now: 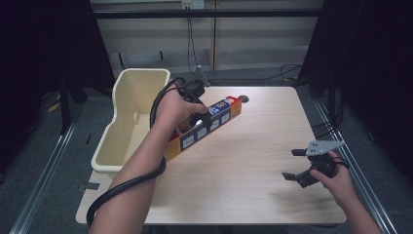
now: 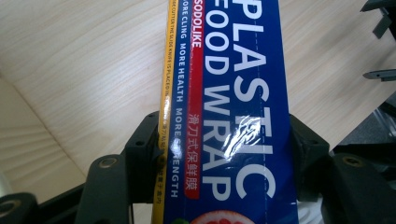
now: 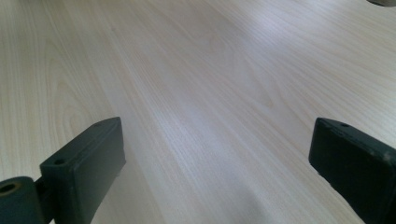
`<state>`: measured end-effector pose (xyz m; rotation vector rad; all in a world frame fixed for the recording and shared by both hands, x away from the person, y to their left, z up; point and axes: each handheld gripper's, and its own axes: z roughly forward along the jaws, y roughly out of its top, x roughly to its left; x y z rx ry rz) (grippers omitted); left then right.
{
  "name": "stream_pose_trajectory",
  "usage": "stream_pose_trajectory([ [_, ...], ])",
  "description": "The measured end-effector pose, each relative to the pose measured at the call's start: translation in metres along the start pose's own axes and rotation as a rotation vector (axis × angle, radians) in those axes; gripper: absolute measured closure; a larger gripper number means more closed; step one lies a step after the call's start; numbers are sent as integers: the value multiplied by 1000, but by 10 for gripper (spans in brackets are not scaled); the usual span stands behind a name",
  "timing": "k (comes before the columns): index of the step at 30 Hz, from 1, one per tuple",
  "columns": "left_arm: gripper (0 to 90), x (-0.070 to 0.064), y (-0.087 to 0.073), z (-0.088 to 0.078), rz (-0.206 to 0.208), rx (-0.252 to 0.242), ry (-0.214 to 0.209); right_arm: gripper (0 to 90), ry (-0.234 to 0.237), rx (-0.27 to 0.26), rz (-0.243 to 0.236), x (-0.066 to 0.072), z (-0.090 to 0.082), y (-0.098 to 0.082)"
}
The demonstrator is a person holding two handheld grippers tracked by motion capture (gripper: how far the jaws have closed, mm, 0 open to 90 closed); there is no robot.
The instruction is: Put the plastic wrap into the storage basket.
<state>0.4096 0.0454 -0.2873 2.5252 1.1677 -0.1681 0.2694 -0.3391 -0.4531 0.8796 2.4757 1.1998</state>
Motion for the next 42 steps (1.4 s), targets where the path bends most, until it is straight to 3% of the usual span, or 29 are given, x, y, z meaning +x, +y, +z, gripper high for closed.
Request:
stream_pose_trajectory([
  [11, 408, 3, -1, -22, -36, -3, 28, 34, 1, 1, -1, 1, 1, 1],
  [20, 408, 17, -10, -37, -78, -5, 59, 33, 2, 4, -3, 1, 1, 1],
  [28, 408, 30, -21, -54, -143, -38, 79, 33, -2, 1, 0, 1, 1, 1],
  [42, 407, 41, -32, -75, -203, -76, 106, 33, 1, 3, 2, 0, 1, 0],
])
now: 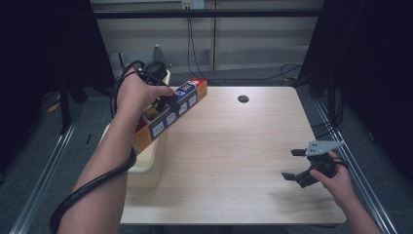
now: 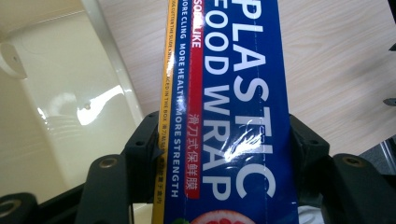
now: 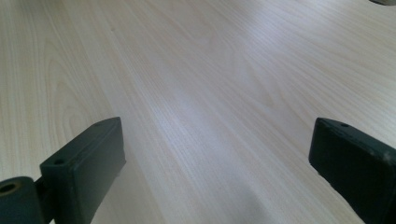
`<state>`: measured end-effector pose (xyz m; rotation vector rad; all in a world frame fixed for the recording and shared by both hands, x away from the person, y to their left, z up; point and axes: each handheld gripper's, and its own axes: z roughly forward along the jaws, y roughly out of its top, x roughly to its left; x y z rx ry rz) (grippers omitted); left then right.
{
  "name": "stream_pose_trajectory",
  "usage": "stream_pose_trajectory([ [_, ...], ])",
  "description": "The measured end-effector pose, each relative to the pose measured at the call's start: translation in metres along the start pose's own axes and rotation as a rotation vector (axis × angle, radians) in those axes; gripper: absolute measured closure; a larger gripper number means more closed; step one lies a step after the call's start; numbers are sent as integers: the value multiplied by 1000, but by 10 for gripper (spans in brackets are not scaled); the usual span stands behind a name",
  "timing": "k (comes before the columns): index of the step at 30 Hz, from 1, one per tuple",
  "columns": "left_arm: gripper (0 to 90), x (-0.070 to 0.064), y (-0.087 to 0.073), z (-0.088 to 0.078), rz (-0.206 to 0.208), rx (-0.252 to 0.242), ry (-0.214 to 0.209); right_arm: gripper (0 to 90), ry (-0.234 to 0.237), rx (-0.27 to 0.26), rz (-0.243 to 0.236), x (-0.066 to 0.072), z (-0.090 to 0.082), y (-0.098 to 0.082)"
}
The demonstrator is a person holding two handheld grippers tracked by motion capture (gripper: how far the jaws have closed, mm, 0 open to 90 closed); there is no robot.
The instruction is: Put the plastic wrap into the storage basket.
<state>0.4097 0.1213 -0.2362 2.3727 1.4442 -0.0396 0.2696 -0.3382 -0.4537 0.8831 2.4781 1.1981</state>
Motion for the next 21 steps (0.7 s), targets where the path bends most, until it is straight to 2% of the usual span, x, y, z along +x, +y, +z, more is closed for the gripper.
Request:
stream_pose_trajectory([
  [3, 408, 2, -1, -3, -23, -4, -3, 33, -3, 1, 2, 0, 0, 0],
  [12, 408, 11, -5, -10, -46, -10, 8, 34, 4, 3, 2, 1, 1, 0],
  [14, 408, 13, -7, -12, -64, -14, 6, 34, 3, 3, 2, 1, 1, 0],
  [18, 409, 18, -9, -17, -67, -19, 23, 34, 3, 3, 0, 1, 2, 1],
  [21, 409, 21, -10, -20, -86, -27, 20, 33, 1, 5, -3, 1, 2, 1],
])
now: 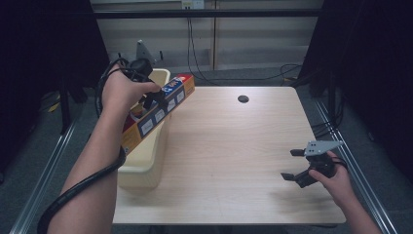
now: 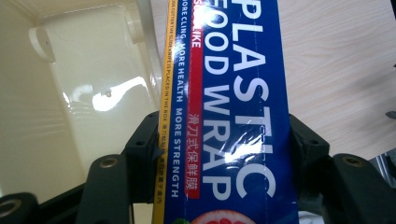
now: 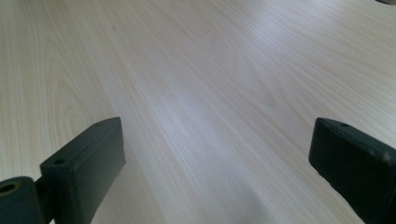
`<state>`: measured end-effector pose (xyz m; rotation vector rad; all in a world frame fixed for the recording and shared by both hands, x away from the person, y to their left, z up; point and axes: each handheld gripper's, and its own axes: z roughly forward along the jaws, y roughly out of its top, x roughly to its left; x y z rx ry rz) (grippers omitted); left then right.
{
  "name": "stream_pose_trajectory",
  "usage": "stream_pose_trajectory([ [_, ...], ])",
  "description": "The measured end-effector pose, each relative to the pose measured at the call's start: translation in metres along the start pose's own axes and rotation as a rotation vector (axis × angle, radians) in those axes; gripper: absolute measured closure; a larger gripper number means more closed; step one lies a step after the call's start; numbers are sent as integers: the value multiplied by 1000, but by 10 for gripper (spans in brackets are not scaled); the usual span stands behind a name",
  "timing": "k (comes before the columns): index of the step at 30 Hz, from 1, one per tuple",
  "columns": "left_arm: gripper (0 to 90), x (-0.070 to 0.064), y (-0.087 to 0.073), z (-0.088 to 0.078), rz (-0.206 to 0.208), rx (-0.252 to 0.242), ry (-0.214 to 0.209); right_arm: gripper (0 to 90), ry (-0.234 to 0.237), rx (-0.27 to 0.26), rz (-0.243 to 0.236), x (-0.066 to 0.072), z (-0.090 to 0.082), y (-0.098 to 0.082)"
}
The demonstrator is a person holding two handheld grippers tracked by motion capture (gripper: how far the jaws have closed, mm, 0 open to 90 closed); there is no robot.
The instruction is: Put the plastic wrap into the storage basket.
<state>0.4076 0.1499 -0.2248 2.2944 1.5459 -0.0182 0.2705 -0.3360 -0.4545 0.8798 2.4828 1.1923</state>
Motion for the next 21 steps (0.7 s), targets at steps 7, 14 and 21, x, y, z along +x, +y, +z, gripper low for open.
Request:
stream_pose_trajectory([
  [7, 409, 8, -3, -6, -33, -11, 4, 34, 9, 9, -3, 0, 2, 1],
  [14, 408, 16, -7, -13, -68, -34, 15, 34, 3, 9, -6, 0, 3, 1],
  [21, 408, 19, -11, -18, -82, -45, 7, 34, 9, 9, -11, 0, 5, 3],
])
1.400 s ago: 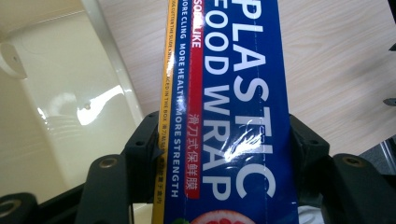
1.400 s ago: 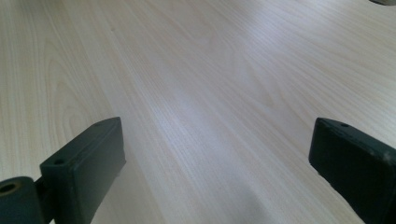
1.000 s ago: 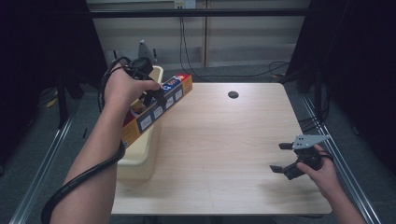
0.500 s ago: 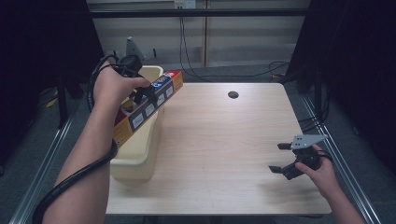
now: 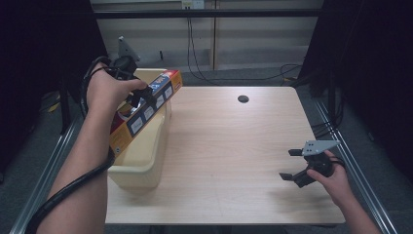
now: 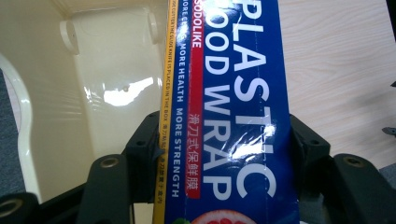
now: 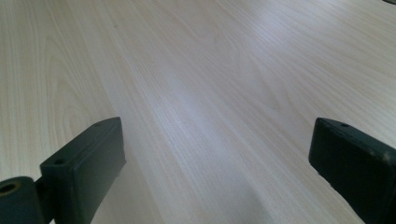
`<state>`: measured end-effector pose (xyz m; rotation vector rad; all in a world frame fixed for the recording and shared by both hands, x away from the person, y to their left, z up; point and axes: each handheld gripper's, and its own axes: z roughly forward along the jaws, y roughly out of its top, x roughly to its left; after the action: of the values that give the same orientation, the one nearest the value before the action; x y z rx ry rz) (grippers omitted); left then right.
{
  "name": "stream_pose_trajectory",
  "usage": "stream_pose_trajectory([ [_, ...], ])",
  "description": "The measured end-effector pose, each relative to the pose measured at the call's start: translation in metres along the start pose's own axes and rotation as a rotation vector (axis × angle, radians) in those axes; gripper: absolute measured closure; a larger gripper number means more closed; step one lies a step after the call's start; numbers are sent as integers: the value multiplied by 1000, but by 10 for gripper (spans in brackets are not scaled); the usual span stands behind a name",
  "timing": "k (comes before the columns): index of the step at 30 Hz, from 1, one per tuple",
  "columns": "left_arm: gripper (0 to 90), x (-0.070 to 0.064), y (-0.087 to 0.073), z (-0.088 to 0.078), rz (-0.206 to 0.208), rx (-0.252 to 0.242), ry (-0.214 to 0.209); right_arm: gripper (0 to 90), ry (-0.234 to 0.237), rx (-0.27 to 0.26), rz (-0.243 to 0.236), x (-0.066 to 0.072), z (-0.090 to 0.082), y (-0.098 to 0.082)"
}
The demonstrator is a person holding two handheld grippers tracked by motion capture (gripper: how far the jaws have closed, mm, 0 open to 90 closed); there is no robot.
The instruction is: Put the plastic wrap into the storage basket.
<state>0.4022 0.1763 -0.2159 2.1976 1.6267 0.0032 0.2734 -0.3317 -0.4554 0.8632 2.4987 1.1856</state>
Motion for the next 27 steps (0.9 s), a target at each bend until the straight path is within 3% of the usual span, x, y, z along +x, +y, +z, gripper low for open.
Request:
stream_pose_trajectory([
  [8, 409, -2, 1, -10, 6, -15, -7, 34, 10, 2, 0, 0, 2, 1],
  [27, 408, 10, -10, -25, -46, -39, 68, 34, 22, 0, -13, -1, 7, 7],
])
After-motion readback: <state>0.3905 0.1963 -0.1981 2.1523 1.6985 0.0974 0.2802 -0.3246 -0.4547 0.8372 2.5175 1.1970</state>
